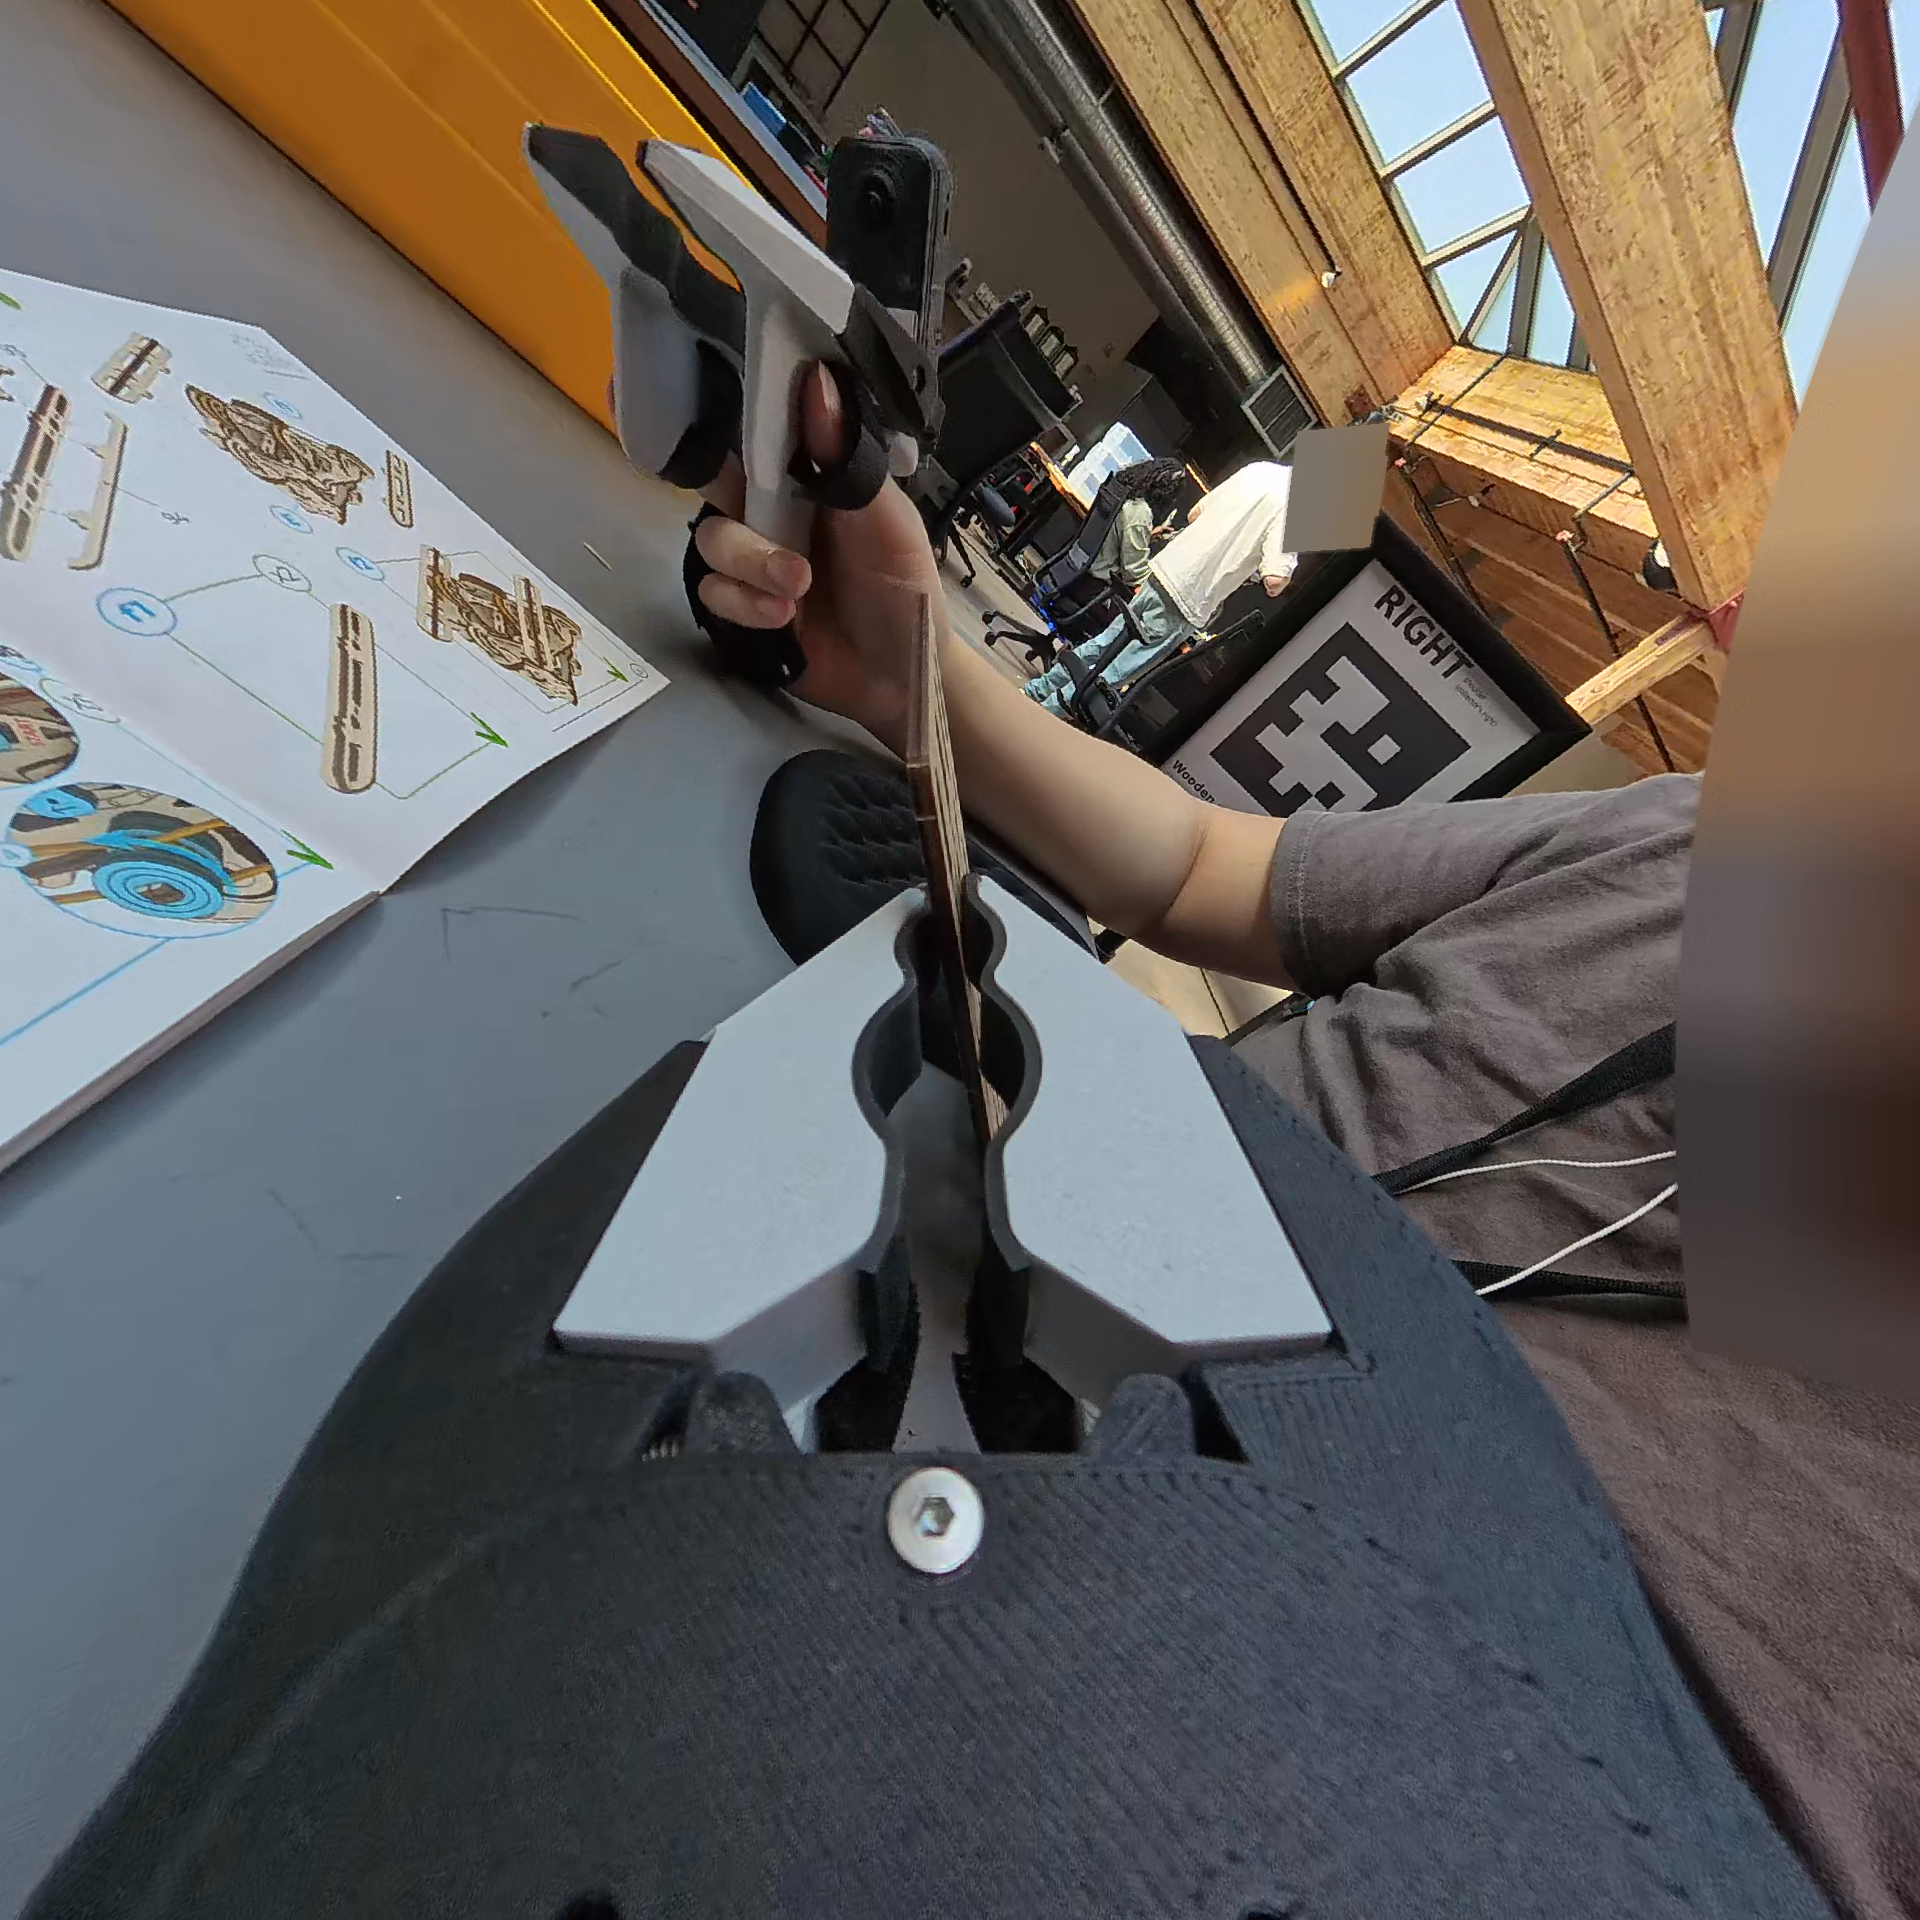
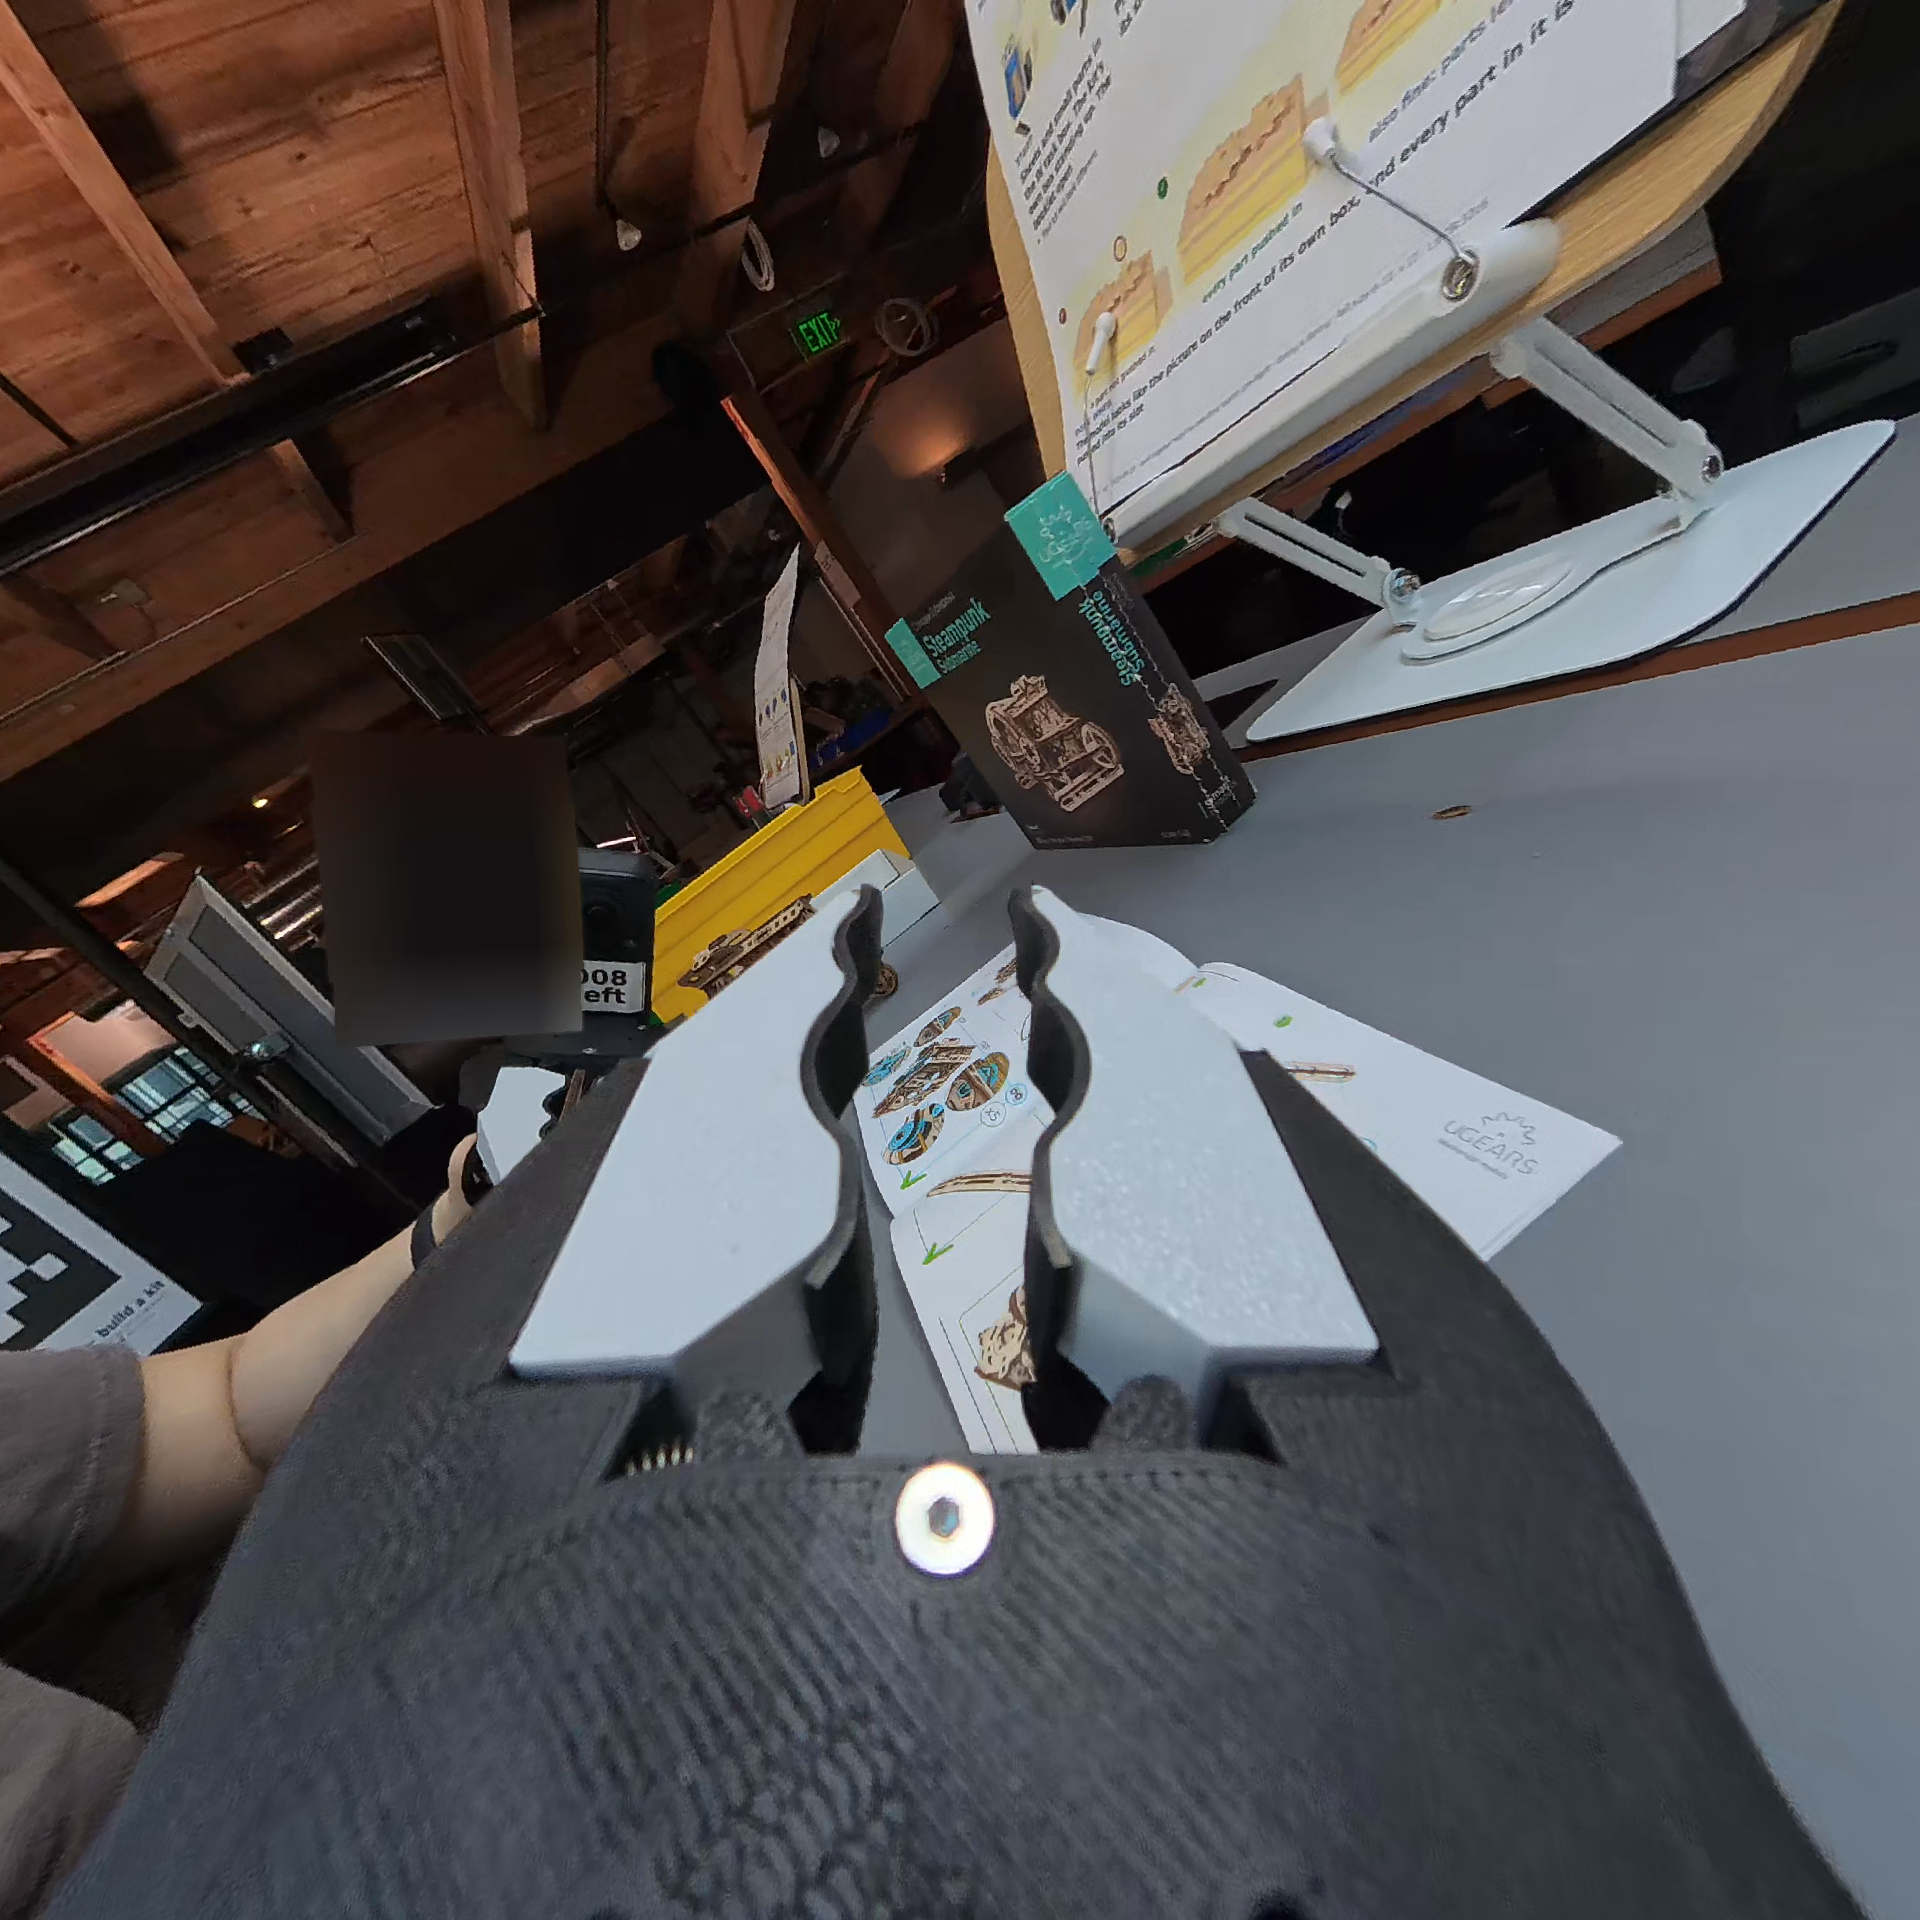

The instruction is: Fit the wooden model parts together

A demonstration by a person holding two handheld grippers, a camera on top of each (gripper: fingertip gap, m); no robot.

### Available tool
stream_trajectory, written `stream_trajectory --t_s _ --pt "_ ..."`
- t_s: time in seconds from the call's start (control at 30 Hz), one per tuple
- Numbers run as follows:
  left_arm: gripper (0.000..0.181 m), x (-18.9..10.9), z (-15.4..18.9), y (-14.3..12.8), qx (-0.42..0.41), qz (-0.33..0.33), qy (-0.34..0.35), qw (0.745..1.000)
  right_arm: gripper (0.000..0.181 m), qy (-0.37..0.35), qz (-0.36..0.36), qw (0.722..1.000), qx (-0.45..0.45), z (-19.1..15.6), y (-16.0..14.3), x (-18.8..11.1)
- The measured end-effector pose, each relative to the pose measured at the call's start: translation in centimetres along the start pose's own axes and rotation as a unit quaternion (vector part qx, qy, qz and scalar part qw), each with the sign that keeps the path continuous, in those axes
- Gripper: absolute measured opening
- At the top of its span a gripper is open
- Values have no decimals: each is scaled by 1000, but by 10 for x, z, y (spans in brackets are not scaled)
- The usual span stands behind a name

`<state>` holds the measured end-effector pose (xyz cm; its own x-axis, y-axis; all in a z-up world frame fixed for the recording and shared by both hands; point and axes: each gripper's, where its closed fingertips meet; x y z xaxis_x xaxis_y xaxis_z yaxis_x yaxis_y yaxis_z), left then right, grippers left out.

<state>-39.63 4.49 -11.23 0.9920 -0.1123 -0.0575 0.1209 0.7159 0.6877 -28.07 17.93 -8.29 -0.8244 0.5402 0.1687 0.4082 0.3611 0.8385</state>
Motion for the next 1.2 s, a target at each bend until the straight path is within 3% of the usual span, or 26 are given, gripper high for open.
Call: stream_trajectory --t_s 0.5,1.2 --pt "1 1 0 0 1 0 -1 1000 21 -14 34 998 59 16 9 -9" --pt "1 0 -2 0 -4 2 5 1000 20 14 -1 997 78 8 -2 0"
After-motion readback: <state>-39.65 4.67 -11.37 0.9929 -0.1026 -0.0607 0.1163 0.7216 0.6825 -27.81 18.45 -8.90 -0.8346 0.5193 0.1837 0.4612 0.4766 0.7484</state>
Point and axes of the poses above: each gripper's, where its closed fingertips meet, x out along the fingers, y out of its top, z = x × y across the jaws, and after that the axes turned 3 degrees about -x, right-handed
